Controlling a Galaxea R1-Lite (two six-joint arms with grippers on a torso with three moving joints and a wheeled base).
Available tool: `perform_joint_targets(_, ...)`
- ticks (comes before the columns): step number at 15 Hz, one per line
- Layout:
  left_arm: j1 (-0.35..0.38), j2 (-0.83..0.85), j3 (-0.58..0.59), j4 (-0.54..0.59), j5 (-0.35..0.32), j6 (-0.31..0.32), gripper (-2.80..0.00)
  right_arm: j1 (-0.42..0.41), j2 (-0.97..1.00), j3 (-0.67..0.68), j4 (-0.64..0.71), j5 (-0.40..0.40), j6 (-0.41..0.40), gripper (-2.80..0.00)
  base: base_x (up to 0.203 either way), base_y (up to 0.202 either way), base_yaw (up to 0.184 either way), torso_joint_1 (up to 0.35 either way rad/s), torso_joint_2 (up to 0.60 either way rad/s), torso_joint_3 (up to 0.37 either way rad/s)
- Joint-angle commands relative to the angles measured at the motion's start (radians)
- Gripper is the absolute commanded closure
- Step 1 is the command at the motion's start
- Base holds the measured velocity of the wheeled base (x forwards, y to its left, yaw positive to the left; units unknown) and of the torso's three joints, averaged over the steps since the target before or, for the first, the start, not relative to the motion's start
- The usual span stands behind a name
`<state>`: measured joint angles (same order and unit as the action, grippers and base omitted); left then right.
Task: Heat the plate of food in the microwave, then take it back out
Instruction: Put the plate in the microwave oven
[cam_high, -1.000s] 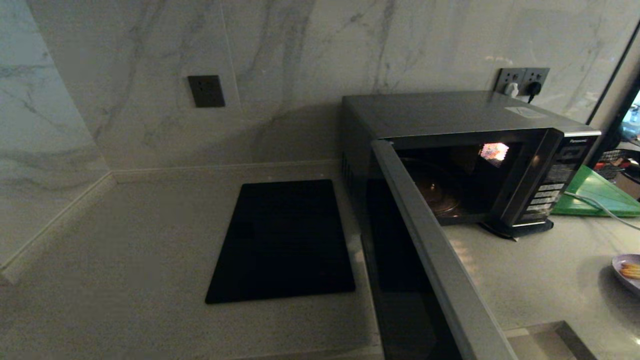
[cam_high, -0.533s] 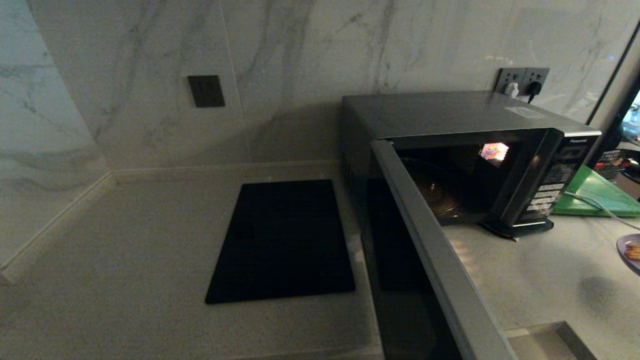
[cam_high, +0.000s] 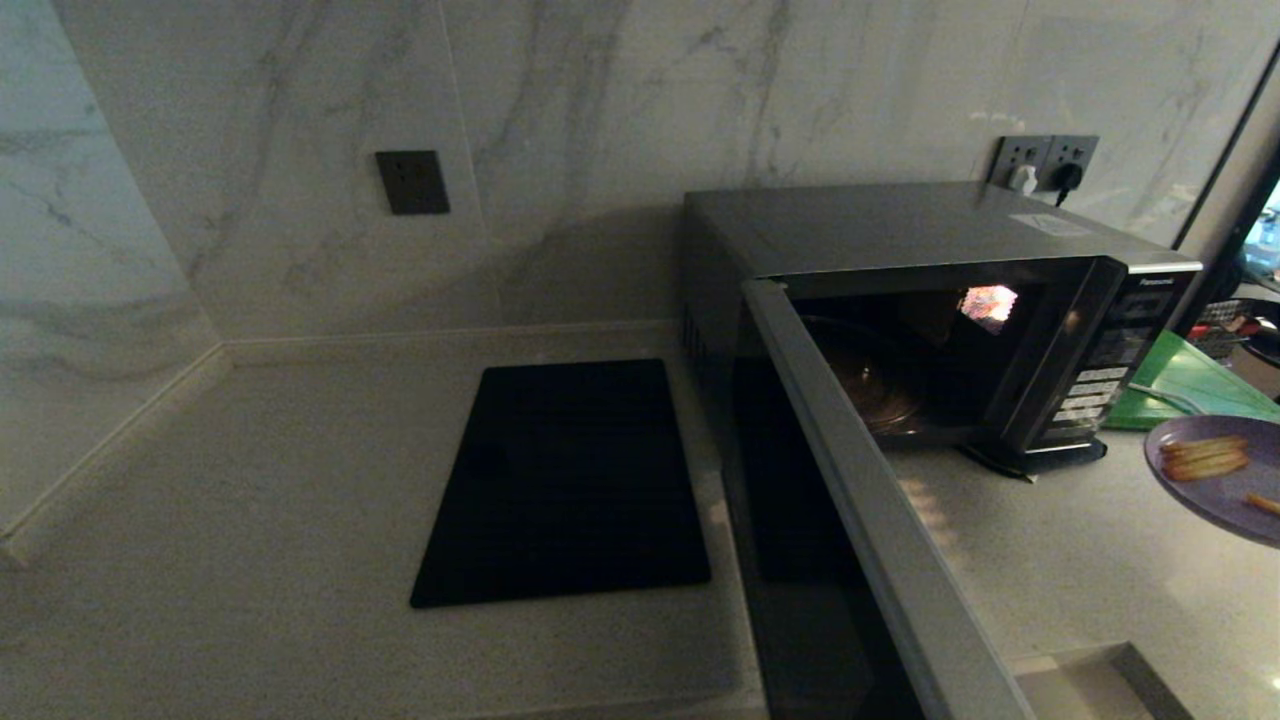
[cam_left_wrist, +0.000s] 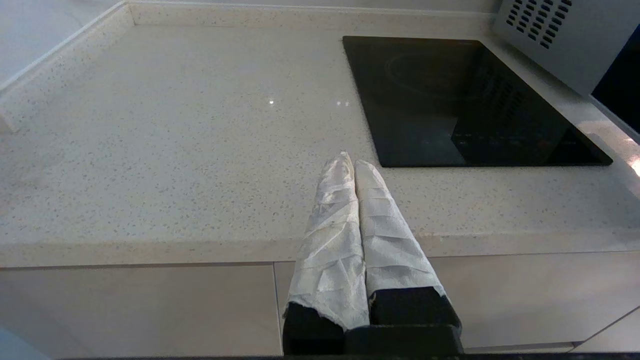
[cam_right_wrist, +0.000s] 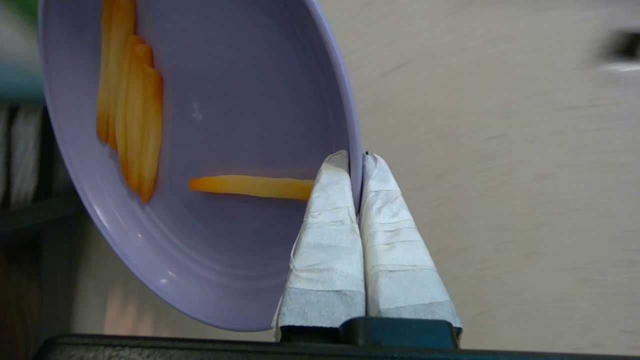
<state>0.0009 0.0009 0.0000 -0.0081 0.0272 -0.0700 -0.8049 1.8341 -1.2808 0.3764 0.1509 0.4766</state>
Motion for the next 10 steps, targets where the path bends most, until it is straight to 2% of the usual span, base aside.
perform_joint_targets(1,0.001,0.001,0.0,-0.001,0.0,-0.001,0.0,0.108,-0.044,0.011,0.016,0.001,-0.002,0.0,0.0,0.0,0.0,0.0,0.0,0.0)
perform_joint_targets(7,0.001,0.001,0.0,-0.001,0.0,-0.001,0.0,0.367,-0.078,0.038,0.082,0.035,-0.021,0.0,0.0,0.0,0.0,0.0,0.0,0.0)
perform_joint_targets(10,0.0,0.001,0.0,-0.001,0.0,-0.001,0.0,0.466,-0.075,0.032,0.093,0.07,-0.02,0.0,0.0,0.0,0.0,0.0,0.0,0.0)
